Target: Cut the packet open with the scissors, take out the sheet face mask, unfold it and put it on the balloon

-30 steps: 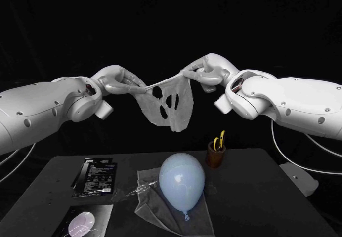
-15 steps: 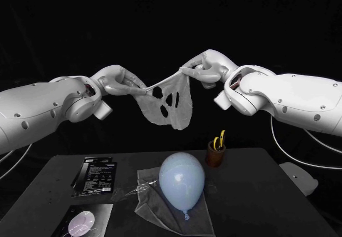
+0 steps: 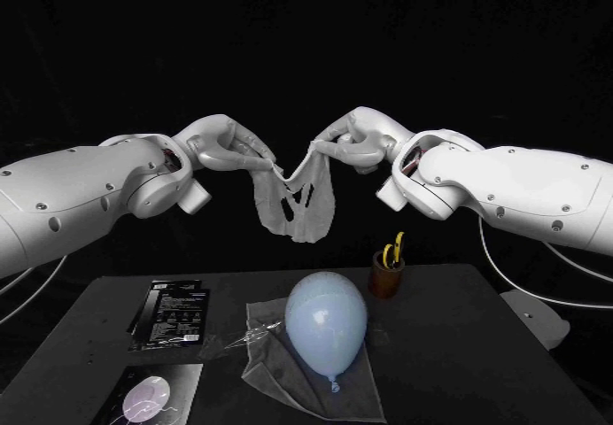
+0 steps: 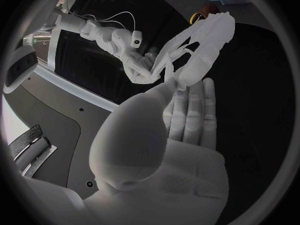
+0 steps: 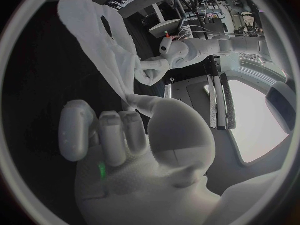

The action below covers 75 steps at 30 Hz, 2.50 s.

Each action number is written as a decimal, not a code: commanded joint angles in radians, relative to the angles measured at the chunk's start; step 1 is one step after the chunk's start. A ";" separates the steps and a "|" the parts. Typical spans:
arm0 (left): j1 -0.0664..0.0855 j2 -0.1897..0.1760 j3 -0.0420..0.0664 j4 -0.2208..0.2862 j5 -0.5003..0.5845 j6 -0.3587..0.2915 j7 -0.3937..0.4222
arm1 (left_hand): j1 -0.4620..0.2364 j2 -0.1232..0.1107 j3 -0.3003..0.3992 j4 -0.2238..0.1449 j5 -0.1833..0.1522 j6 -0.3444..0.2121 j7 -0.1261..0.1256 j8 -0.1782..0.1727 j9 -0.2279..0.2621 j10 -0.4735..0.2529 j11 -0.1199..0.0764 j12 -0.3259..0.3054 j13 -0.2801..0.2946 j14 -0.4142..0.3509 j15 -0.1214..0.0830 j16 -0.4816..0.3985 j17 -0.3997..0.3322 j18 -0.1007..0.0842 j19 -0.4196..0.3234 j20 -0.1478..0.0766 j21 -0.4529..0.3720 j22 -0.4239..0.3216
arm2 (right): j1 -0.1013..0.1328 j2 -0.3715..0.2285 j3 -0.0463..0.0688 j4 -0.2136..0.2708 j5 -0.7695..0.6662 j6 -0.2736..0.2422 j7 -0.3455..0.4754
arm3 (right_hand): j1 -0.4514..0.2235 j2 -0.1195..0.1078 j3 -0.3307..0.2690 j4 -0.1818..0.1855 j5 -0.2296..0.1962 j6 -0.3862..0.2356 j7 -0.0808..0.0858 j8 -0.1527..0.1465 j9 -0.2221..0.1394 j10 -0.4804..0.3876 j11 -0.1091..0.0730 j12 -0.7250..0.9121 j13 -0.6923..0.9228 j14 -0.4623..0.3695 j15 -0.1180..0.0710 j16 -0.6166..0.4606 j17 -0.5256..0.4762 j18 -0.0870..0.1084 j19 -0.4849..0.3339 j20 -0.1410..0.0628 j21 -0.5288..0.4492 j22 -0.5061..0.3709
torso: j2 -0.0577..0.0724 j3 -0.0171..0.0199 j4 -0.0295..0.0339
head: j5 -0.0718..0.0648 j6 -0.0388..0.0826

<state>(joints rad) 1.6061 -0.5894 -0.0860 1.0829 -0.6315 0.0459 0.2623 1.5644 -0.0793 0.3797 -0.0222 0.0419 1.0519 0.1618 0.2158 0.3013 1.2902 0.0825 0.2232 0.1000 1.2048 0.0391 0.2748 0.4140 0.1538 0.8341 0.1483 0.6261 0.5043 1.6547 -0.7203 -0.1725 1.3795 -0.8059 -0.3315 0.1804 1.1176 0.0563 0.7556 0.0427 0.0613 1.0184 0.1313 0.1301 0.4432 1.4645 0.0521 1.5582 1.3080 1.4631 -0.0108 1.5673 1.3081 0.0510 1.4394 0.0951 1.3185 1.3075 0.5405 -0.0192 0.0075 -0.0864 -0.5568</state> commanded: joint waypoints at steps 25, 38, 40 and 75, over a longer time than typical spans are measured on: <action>-0.029 -0.066 0.022 0.082 -0.017 -0.068 0.006 | -0.001 -0.015 0.035 -0.022 0.006 -0.008 0.009 -0.002 -0.008 0.010 0.006 0.000 0.005 0.033 -0.005 -0.031 0.014 0.022 -0.013 0.006 0.034 0.026 | -0.025 -0.036 0.002 0.056 0.013 -0.047 -0.004 | 0.026 -0.007 -0.004 0.020 0.009 0.009 0.000 0.007 0.002 0.105 -0.003 0.008 0.260 0.108 -0.004 0.003 0.263 0.002 0.007 -0.002 0.005 0.193 | 0.005 0.0017 -0.0052 | 0.005 -0.012; -0.032 -0.055 0.017 0.094 -0.037 -0.056 0.005 | -0.009 -0.022 0.050 -0.026 0.006 -0.015 0.010 0.005 -0.008 0.014 0.007 -0.004 0.006 0.041 -0.005 -0.046 0.021 0.024 -0.014 0.009 0.040 0.031 | -0.031 -0.018 0.004 0.001 0.075 -0.060 -0.001 | 0.034 -0.010 -0.004 0.024 0.026 0.009 -0.001 0.006 0.003 0.106 -0.004 0.012 0.262 0.108 -0.005 0.003 0.263 0.001 0.010 -0.003 0.010 0.194 | 0.000 -0.0006 0.0019 | 0.005 -0.013; -0.034 -0.045 0.016 0.067 -0.029 -0.079 0.010 | -0.009 -0.022 0.051 -0.026 0.006 -0.012 0.009 0.008 -0.007 0.014 0.006 -0.004 0.006 0.042 -0.006 -0.047 0.022 0.025 -0.014 0.008 0.040 0.031 | -0.034 -0.018 0.004 0.016 0.085 -0.045 0.002 | 0.034 -0.010 -0.004 0.024 0.026 0.009 -0.001 0.006 0.003 0.105 -0.004 0.010 0.261 0.108 -0.005 0.003 0.263 0.001 0.010 -0.003 0.009 0.194 | 0.002 0.0010 0.0041 | 0.015 -0.007; -0.043 -0.058 0.012 0.066 0.028 -0.086 0.010 | -0.025 -0.034 0.076 -0.036 0.006 -0.026 0.007 0.050 -0.006 0.025 0.004 -0.015 0.013 0.064 -0.008 -0.077 0.050 0.026 -0.010 0.004 0.054 0.042 | -0.036 -0.039 0.007 0.047 0.138 -0.095 -0.009 | 0.040 -0.012 -0.005 0.026 0.037 0.010 -0.002 0.007 0.003 0.106 -0.005 0.012 0.263 0.108 -0.006 0.003 0.263 0.003 0.007 -0.004 0.002 0.192 | 0.004 -0.0017 0.0068 | 0.012 -0.008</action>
<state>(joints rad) 1.5610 -0.6588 -0.0763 1.1642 -0.6148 -0.0352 0.2604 1.5377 -0.1124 0.4490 -0.0524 0.0446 1.0189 0.1699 0.2618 0.2937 1.3137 0.0914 0.2138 0.1115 1.2516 0.0464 0.2019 0.4629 0.1606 0.8237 0.1519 0.6759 0.5452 1.6174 -0.7599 -0.1666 1.4402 -0.6710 -0.4086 0.1705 1.1477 0.0445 0.7519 0.0638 0.0950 1.0192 0.1285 0.1307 0.4451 1.4646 0.0521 1.5669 1.3081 1.4649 -0.0127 1.5665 1.3081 0.0449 1.4447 0.0894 1.3260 1.3074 0.5462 -0.0191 0.0084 -0.0712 -0.5632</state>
